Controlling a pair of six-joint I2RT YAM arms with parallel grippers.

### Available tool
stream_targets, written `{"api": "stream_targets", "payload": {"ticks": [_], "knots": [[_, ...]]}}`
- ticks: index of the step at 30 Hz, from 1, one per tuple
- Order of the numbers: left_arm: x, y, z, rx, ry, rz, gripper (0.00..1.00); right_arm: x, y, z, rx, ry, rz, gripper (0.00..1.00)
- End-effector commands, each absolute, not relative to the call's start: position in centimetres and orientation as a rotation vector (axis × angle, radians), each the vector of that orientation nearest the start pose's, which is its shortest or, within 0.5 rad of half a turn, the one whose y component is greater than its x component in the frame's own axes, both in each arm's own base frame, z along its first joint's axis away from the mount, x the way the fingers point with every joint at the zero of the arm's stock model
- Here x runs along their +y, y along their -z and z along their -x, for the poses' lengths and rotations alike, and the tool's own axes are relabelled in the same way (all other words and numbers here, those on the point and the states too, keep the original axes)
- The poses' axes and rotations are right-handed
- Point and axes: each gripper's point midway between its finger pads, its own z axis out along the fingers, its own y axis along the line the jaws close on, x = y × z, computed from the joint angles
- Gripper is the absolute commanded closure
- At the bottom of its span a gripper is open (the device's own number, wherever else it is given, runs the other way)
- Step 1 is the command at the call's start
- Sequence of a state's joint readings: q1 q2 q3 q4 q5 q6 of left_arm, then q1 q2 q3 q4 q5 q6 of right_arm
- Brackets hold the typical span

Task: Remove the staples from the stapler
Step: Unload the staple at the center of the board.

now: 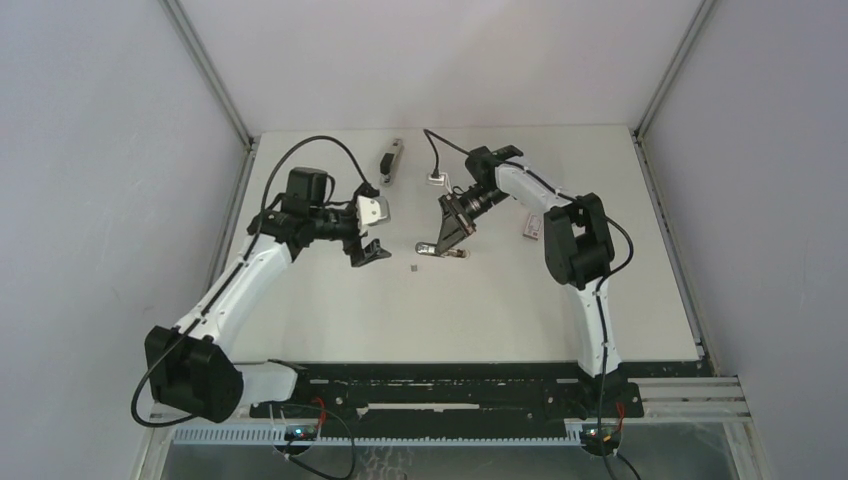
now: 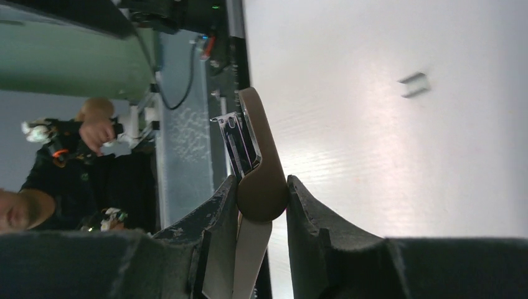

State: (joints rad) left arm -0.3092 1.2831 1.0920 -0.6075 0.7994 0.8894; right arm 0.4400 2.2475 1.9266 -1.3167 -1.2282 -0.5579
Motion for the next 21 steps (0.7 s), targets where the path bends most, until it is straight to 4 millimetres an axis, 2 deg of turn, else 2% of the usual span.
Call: {"api": "stream_targets", "payload": {"ticks": [1,9,18,21], "knots": [[-18.8,-22.5,-28.5,1.551,0.608,-1.381,0.10,30.5,-14.7,-31.6,2.336,-1.483,1.147,0.86],[-14.4,-22.0,-29.6,1.677,0.451,-1.192,0.07,28.8,-11.2,-35.3,2.370,-1.000,1.189,0.86],[-10.1,-20.7,-29.4,1.761,0.287,-1.020,0.06,28.8,-8.6,-38.6,2.274,-0.514,1.259,0.86],[-9.1,-20.4,-29.2,1.763,0.252,-0.968,0.05,29.4,-7.8,-38.9,2.209,-0.342,1.311,0.86]]}}
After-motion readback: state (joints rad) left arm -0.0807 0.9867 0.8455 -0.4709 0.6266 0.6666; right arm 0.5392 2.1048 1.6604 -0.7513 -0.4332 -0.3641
